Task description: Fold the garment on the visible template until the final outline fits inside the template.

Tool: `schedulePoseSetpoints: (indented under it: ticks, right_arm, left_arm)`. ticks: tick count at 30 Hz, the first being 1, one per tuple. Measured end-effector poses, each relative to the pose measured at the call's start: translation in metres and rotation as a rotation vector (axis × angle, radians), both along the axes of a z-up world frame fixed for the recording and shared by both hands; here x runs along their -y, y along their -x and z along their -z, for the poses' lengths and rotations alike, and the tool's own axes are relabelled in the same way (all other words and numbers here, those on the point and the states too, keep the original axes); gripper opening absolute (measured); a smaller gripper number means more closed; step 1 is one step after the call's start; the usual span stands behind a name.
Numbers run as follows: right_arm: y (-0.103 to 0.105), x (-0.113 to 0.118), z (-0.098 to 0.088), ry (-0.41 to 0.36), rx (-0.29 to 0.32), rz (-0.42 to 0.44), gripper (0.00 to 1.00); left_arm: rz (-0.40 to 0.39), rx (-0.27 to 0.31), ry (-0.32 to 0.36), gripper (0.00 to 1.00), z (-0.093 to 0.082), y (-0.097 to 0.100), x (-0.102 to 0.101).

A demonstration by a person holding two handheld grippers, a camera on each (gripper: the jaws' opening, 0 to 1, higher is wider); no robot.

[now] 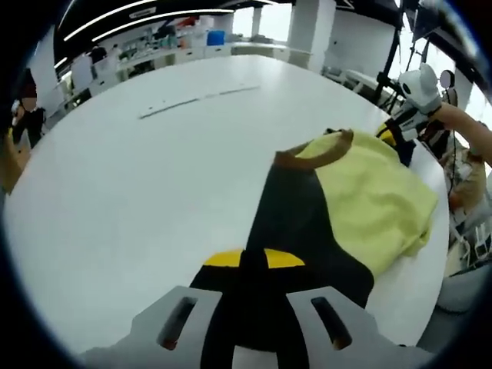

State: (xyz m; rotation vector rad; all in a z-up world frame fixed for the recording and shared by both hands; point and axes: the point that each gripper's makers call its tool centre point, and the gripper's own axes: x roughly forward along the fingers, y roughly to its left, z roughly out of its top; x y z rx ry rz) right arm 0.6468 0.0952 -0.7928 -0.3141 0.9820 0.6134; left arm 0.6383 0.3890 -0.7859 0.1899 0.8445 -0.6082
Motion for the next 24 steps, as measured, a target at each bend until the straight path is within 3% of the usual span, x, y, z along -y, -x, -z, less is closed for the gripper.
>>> schedulePoseSetpoints:
  ticks: [7, 13, 19, 24]
  right_arm:
    - [-0.001, 0.002, 0.000, -0.018, -0.037, 0.017, 0.00]
    - [0.001, 0.002, -0.001, -0.018, -0.031, -0.006, 0.00]
    - [-0.001, 0.002, -0.011, -0.010, 0.006, -0.005, 0.00]
    - [-0.002, 0.004, -0.024, -0.021, 0.039, -0.003, 0.00]
  left_arm:
    - [-0.018, -0.030, 0.013, 0.01, 0.002, 0.001, 0.001]
    - [-0.017, -0.035, 0.008, 0.00, 0.001, 0.005, 0.005]
    - [0.004, 0.029, -0.018, 0.00, -0.011, 0.005, 0.005]
    - [-0.023, 0.073, 0.024, 0.00, -0.030, 0.003, 0.005]
